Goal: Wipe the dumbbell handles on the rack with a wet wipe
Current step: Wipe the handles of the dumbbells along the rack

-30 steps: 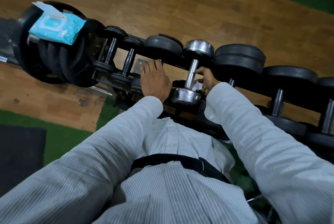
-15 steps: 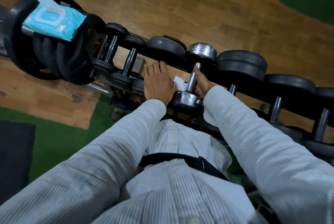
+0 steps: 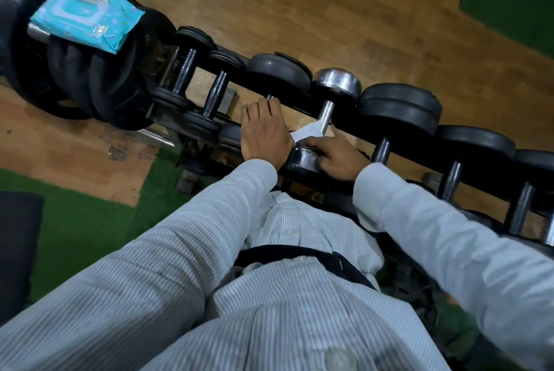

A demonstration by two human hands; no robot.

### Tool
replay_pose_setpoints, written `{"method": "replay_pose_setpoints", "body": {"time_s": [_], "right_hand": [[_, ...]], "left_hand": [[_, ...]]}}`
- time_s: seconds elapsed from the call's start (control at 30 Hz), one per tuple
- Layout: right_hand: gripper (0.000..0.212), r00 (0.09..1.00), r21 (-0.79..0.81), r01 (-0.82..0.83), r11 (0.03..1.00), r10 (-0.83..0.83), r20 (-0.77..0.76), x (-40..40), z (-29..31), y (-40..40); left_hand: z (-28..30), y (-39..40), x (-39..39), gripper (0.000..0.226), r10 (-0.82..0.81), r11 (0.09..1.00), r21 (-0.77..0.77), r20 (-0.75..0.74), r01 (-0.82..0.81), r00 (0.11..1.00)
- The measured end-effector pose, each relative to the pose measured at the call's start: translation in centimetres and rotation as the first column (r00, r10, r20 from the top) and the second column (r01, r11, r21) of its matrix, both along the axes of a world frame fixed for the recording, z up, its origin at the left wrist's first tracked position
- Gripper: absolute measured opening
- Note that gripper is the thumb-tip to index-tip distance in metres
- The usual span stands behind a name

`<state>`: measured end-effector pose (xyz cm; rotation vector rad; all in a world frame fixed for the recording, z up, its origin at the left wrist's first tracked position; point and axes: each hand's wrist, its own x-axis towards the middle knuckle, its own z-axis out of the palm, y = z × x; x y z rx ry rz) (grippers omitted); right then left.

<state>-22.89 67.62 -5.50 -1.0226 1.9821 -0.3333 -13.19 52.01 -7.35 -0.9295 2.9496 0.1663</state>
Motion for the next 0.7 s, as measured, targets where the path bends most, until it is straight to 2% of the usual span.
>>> {"method": "replay_pose_setpoints", "body": {"time_s": [0.07,0.13,0.2,0.27,0.33,0.37,0.47,0.5,0.57,0.63,0.7], "right_hand": [[0.071,0.952,0.186,-0.29,0.939,0.303,-0.049,-1.9,-0.6,-1.5],[0.072,0.812,0.331,-0.52,0.787,0.576,-0.095,-2.9,-1.0,-3.4],[0.068,0.629,0.457,-0.629,0.629,0.757,-0.175,-3.3,-1.3,-5.1],[0.05,0.529,0.556,-0.62,0.553,0.819,-0.225,-3.7,-1.9,-6.2],[0.035,0.484,0.624,-0.552,0.553,0.822,-0.301,-4.6,-1.9,-6.5],[0.034,0.46,0.632,-0.519,0.575,0.811,-0.36,-5.2,-1.8,-6.4],[0.047,0.354,0.54,-0.471,0.698,0.71,-0.608,-6.2,-1.9,-4.3],[0.052,0.386,0.496,-0.445,0.746,0.659,-0.645,-6.1,-2.1,-3.4],[0.063,0.524,0.433,-0.41,0.803,0.596,-0.609,-5.3,-2.5,-2.1],[0.062,0.686,0.313,-0.456,0.833,0.553,-0.473,-4.0,-2.3,-1.8],[0.056,0.848,0.083,-0.426,0.901,0.43,-0.311,-2.8,-1.8,-1.1]], "left_hand": [[0.0,0.0,0.0,0.044,-0.002,1.0,0.004,0.008,0.002,1.0],[0.2,-0.1,-0.1,0.048,0.003,1.0,0.017,0.024,-0.003,1.0],[0.2,-0.2,0.0,0.053,0.004,1.0,0.019,0.022,-0.004,1.0],[0.3,-0.3,0.1,0.056,0.008,1.0,0.02,0.023,-0.008,1.0],[0.2,-0.5,0.2,0.057,0.012,1.0,0.023,0.018,-0.013,1.0],[0.1,-0.5,0.2,0.056,0.014,1.0,0.023,0.011,-0.014,1.0],[0.0,-0.3,0.1,0.053,0.023,0.999,0.024,-0.004,-0.023,1.0],[0.0,-0.1,0.1,0.051,0.025,0.999,0.025,-0.007,-0.025,1.0],[-0.1,-0.1,-0.1,0.048,0.025,1.0,0.019,-0.019,-0.025,1.0],[-0.1,-0.1,-0.1,0.045,0.021,1.0,0.013,-0.023,-0.02,1.0],[-0.2,0.0,-0.1,0.044,0.022,1.0,0.015,-0.021,-0.022,1.0]]}}
